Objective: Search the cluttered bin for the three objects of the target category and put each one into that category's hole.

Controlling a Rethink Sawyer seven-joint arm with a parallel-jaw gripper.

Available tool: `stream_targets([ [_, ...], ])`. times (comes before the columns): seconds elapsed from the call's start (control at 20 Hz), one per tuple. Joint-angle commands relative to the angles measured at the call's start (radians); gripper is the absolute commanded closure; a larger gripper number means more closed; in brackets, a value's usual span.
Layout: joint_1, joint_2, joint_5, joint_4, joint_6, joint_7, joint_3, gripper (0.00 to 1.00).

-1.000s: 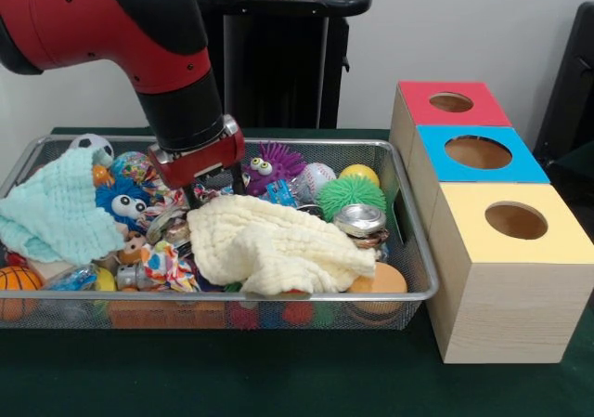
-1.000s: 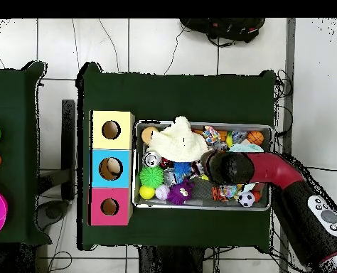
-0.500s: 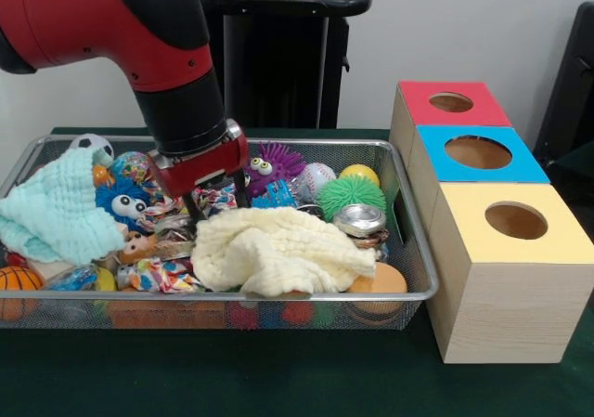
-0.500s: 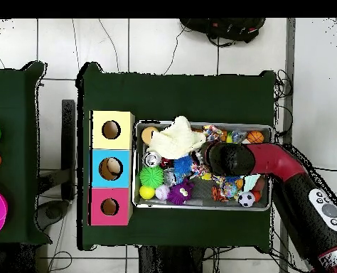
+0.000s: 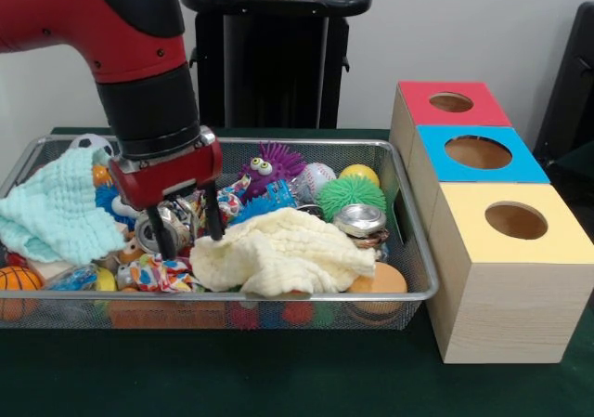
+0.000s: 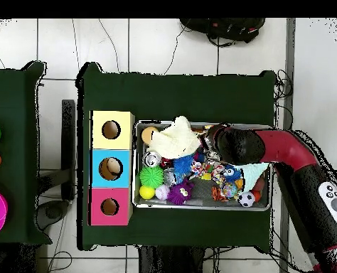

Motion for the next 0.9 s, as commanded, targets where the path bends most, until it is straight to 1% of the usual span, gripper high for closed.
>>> stream_targets([
  [0.05, -0.039, -0.069, -0.066, 0.038, 0.059, -0.251, 0.002, 0.0],
  [0.1, -0.039, -0.09, -0.065, 0.066, 0.056, -0.235, -0.004, 0.0],
  [0.2, -0.029, -0.105, -0.07, 0.098, 0.064, -0.218, -0.018, 0.0],
  [0.5, -0.005, -0.117, -0.088, 0.156, 0.063, -0.175, -0.042, 0.0],
  [0.6, 0.0, -0.132, -0.086, 0.173, 0.06, -0.154, -0.046, 0.0],
  [0.75, 0.005, -0.154, -0.082, 0.184, 0.059, -0.137, -0.046, 0.0],
  [0.9, -0.003, -0.144, -0.081, 0.179, 0.051, -0.14, -0.043, 0.0],
])
